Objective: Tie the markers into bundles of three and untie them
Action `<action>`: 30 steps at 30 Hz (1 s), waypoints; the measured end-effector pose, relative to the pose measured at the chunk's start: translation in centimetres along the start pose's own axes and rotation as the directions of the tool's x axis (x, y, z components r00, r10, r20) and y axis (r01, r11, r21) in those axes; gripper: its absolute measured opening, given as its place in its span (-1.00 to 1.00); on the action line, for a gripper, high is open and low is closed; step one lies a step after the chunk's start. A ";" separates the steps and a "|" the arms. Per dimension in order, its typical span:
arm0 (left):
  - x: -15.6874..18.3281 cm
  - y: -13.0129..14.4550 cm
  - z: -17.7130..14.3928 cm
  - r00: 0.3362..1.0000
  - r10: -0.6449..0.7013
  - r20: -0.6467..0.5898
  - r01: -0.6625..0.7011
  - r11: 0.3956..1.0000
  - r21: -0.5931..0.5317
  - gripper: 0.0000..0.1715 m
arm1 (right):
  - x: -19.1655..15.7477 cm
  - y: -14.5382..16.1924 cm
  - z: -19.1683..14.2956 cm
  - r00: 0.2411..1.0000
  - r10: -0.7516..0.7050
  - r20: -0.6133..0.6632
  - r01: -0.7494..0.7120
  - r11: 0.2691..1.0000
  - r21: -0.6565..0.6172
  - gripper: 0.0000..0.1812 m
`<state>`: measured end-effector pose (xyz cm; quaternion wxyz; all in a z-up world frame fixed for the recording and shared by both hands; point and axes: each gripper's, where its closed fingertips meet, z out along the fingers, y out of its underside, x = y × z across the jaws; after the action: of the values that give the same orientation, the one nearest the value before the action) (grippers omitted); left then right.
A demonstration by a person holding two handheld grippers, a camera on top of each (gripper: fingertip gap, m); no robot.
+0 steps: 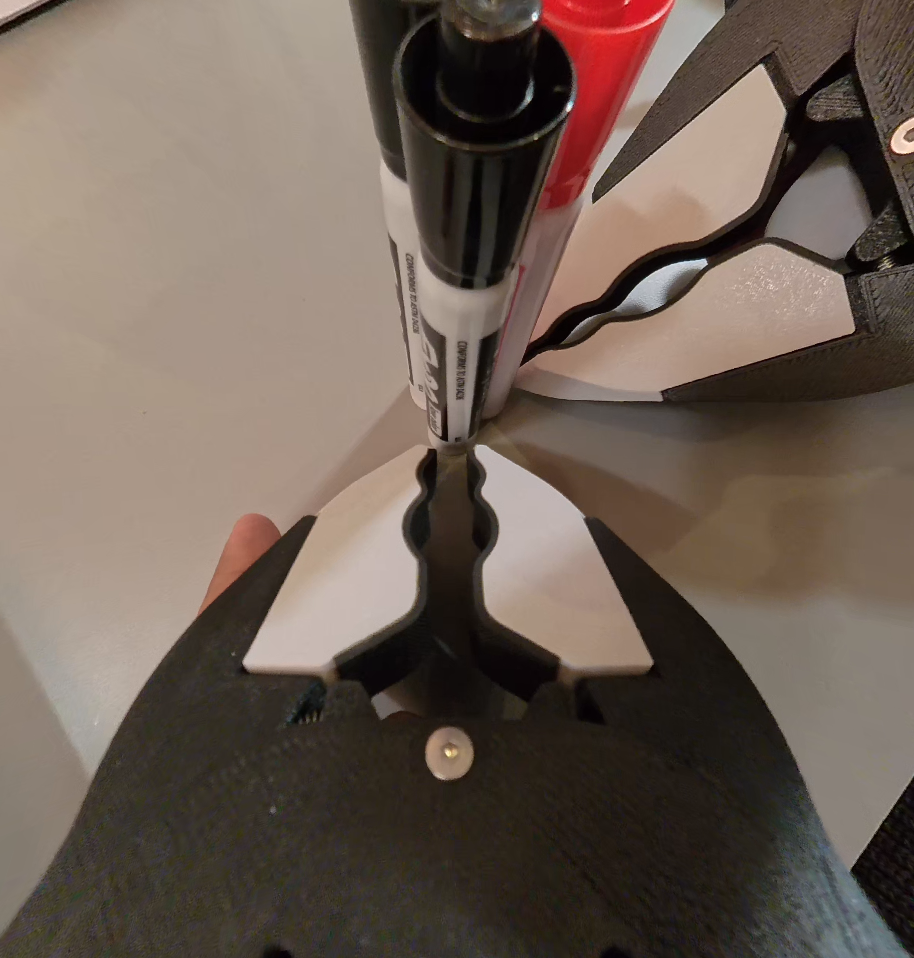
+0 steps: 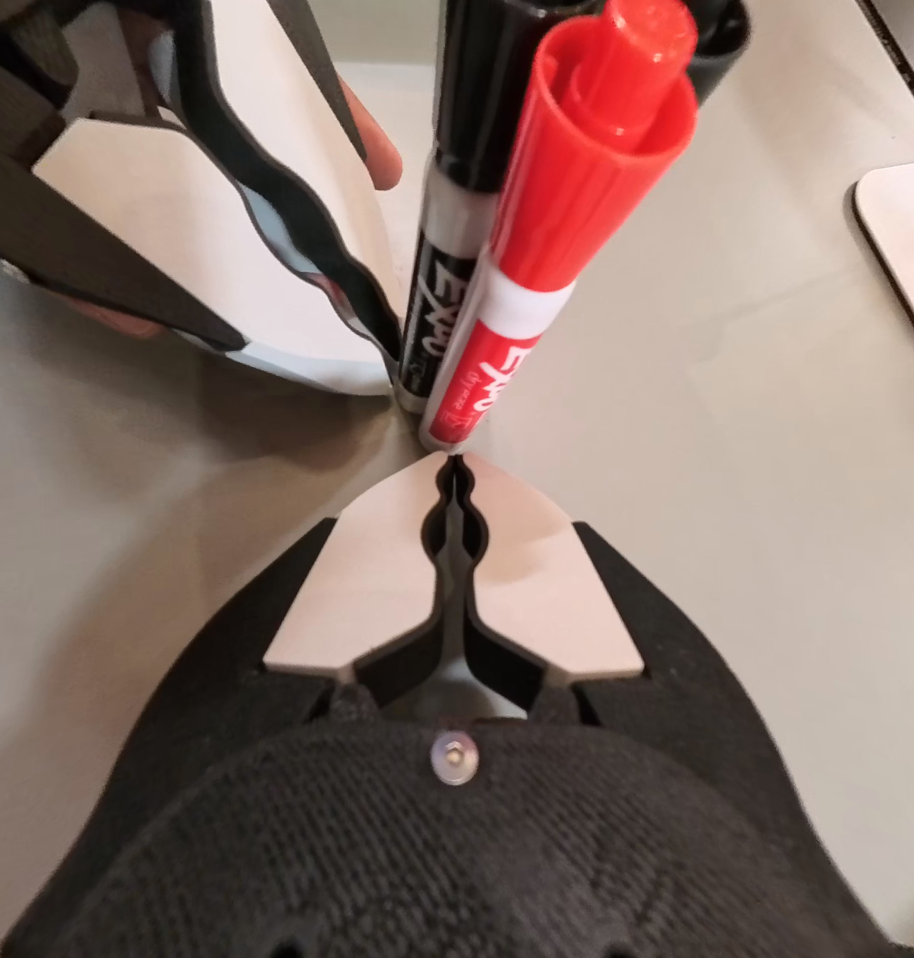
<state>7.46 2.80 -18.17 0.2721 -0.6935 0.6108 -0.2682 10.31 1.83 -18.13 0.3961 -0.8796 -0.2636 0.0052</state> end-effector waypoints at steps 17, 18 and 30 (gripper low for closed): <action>0.0 0.1 0.0 1.000 -0.001 0.001 0.001 1.000 -0.005 -0.76 | 0.1 0.1 -0.1 1.000 -0.007 -0.014 0.007 1.000 0.001 -0.99; 0.0 0.1 0.0 1.000 -0.002 0.001 0.002 1.000 -0.006 -0.75 | 0.2 0.1 -0.1 1.000 -0.006 -0.015 0.006 1.000 0.001 -0.99; 0.0 0.2 0.0 1.000 0.000 0.003 0.000 1.000 -0.006 -0.73 | 0.2 0.1 -0.1 1.000 -0.010 -0.020 0.010 1.000 0.002 -0.99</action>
<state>7.34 2.74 -18.26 0.2707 -0.6948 0.6112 -0.2653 10.56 1.75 -18.09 0.3995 -0.8779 -0.2640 -0.0052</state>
